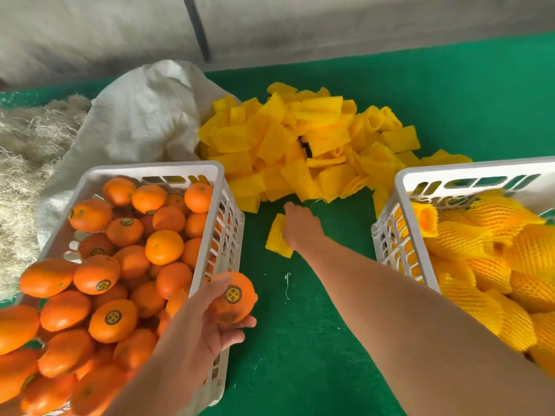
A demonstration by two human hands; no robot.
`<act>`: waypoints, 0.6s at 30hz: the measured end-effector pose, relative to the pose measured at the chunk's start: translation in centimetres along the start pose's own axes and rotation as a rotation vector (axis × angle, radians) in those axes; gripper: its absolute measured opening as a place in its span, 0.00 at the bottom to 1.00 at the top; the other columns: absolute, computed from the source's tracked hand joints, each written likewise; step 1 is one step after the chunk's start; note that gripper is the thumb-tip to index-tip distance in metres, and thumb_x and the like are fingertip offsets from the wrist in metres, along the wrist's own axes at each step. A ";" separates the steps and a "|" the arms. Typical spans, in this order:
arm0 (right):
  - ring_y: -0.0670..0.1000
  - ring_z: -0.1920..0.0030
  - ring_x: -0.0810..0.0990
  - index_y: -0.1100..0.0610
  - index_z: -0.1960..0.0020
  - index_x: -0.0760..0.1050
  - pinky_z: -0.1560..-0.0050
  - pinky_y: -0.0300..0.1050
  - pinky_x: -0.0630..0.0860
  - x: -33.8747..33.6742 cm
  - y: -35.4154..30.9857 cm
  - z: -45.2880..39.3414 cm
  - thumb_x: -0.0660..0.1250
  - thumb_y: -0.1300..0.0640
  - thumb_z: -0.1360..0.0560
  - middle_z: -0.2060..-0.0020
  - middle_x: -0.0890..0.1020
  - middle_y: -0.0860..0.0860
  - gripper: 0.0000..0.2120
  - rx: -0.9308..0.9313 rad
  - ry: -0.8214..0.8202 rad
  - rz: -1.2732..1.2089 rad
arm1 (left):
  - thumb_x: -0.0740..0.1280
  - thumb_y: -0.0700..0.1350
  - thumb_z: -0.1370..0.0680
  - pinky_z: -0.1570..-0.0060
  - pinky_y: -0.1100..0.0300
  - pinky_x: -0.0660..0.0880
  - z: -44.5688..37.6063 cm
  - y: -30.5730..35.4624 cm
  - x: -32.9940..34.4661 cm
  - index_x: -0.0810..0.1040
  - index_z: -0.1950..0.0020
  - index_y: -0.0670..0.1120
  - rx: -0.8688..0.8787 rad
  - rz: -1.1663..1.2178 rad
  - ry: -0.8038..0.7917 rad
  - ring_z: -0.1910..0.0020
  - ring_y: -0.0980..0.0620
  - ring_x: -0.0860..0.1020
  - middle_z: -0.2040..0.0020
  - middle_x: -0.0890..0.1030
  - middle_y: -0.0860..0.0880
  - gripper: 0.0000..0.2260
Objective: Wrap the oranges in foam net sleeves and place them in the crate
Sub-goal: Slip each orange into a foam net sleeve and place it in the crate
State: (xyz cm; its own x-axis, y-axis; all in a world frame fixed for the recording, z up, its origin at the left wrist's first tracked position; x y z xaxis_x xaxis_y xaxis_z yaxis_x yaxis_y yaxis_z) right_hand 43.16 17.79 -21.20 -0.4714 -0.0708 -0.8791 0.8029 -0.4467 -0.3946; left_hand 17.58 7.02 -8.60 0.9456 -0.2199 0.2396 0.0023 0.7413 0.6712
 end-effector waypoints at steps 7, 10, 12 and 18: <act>0.57 0.51 0.80 0.57 0.50 0.76 0.50 0.53 0.77 -4.3 1.3 5.8 0.70 0.52 0.22 0.55 0.79 0.55 0.09 0.045 0.040 -0.310 | 0.80 0.53 0.29 0.70 0.56 0.81 1.6 -0.7 2.3 0.70 0.25 0.50 0.031 0.006 -0.063 0.60 0.43 0.84 0.40 0.84 0.33 0.35; 0.49 0.68 0.69 0.52 0.66 0.66 0.66 0.45 0.64 -8.6 1.1 10.1 0.74 0.48 0.24 0.69 0.68 0.48 0.20 -0.045 0.015 -0.408 | 0.78 0.52 0.30 0.71 0.57 0.81 2.0 -0.6 3.1 0.69 0.26 0.49 0.039 -0.005 -0.080 0.63 0.43 0.84 0.42 0.85 0.33 0.36; 0.42 0.73 0.66 0.48 0.68 0.63 0.69 0.38 0.67 -11.0 1.4 13.3 0.75 0.47 0.25 0.74 0.66 0.42 0.23 -0.033 -0.014 -0.590 | 0.79 0.52 0.31 0.71 0.57 0.81 2.0 -0.7 3.5 0.68 0.26 0.49 0.037 0.006 -0.096 0.65 0.43 0.84 0.42 0.85 0.32 0.36; 0.49 0.64 0.74 0.63 0.59 0.76 0.59 0.50 0.77 -13.4 4.7 19.4 0.75 0.49 0.23 0.68 0.72 0.51 0.19 0.003 0.017 -0.812 | 0.78 0.53 0.26 0.69 0.56 0.82 0.9 -0.5 5.0 0.70 0.26 0.50 -0.009 0.127 -0.145 0.62 0.41 0.84 0.40 0.84 0.33 0.32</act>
State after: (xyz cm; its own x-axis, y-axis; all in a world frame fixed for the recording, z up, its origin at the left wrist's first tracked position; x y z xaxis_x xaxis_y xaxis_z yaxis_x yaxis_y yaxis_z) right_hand 46.17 -0.66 -6.10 -0.9009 0.2899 -0.3231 0.2122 -0.3551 -0.9104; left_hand 22.05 4.96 -7.11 0.8818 -0.2127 0.4209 -0.1106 0.7744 0.6229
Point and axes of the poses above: each hand's wrist, its own z-axis away from the middle knuckle, its own x-axis out of the palm, y = z × x, the point moved 7 cm from there along -z, towards the middle knuckle
